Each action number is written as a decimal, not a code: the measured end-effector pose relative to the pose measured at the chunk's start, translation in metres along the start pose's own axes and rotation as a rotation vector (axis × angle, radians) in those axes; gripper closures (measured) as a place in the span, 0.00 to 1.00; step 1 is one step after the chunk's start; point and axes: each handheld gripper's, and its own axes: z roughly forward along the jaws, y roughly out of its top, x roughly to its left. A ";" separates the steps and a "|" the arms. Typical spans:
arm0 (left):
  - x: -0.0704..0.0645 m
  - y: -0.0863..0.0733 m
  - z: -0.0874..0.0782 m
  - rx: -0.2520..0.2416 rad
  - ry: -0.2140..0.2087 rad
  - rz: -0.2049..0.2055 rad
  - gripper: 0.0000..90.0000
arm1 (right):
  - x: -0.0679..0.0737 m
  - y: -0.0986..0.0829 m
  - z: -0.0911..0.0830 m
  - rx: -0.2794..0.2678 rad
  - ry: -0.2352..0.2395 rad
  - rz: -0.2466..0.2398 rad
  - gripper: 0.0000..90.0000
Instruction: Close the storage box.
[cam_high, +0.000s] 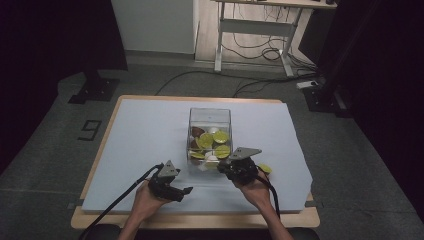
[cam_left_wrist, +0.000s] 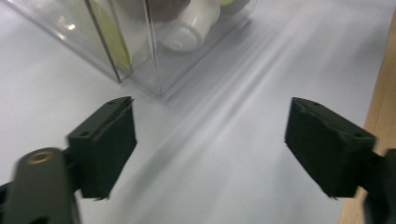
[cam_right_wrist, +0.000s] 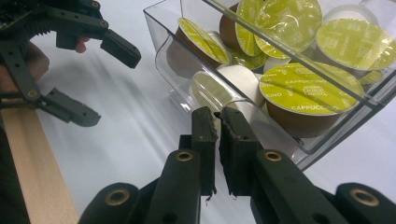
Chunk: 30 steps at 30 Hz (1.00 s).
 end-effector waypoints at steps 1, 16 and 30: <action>0.000 -0.001 0.000 0.002 0.003 -0.004 0.16 | 0.000 0.000 0.000 -0.002 0.000 0.000 0.93; 0.006 -0.011 0.004 0.046 0.005 -0.029 0.07 | -0.006 0.005 0.006 -0.002 -0.024 0.014 0.92; 0.010 -0.016 0.006 0.064 0.024 -0.027 0.03 | -0.009 0.008 0.012 0.007 -0.018 0.016 0.89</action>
